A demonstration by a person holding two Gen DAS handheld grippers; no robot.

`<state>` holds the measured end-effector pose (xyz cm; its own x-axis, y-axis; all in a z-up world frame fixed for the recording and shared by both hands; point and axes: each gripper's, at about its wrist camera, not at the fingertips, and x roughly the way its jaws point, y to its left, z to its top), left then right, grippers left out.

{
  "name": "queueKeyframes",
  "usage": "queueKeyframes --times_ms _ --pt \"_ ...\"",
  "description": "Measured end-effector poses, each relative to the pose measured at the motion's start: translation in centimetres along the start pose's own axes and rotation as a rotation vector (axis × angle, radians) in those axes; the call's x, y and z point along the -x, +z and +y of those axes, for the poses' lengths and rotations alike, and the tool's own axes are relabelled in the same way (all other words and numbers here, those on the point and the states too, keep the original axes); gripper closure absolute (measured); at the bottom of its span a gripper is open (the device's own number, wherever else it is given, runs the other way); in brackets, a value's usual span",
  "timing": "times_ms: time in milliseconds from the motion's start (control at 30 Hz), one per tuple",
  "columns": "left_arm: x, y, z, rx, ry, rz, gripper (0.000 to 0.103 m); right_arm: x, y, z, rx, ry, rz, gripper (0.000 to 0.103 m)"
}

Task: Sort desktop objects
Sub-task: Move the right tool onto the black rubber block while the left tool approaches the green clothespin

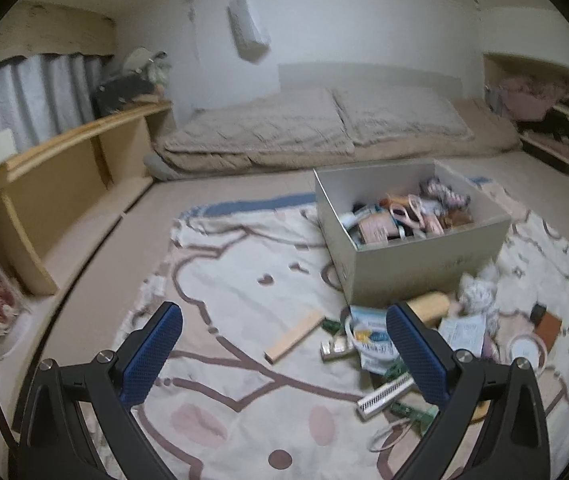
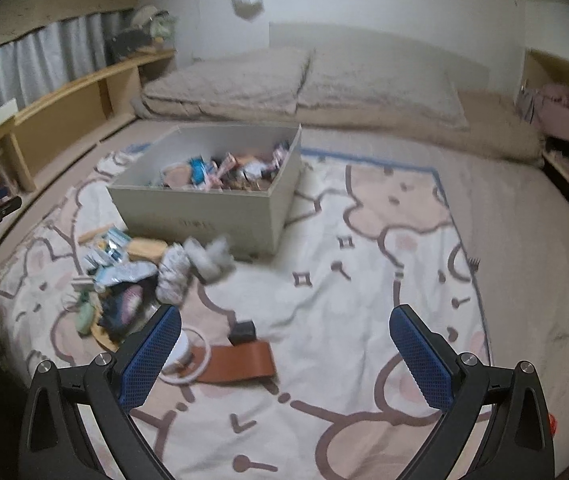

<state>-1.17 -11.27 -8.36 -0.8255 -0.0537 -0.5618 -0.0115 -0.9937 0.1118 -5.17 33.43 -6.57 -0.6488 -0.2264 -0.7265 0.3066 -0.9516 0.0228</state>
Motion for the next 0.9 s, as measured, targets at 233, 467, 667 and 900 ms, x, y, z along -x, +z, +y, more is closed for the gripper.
queueKeyframes --times_ms 233,467,667,900 --pt "-3.5 -3.5 -1.5 -0.086 -0.090 0.109 0.000 -3.8 -0.7 -0.8 -0.002 -0.019 0.073 0.000" --pt "-5.8 -6.8 -2.4 -0.118 -0.184 0.250 0.000 -7.1 -1.3 0.3 0.050 0.018 0.110 0.000" --pt "-6.5 -8.8 -3.1 -0.144 -0.214 0.301 0.000 -9.0 -2.3 2.8 0.193 0.060 0.069 0.000" --pt "-7.1 -10.8 -4.4 -0.208 -0.192 0.339 0.000 -11.5 -3.1 4.2 0.261 0.085 0.057 0.000"
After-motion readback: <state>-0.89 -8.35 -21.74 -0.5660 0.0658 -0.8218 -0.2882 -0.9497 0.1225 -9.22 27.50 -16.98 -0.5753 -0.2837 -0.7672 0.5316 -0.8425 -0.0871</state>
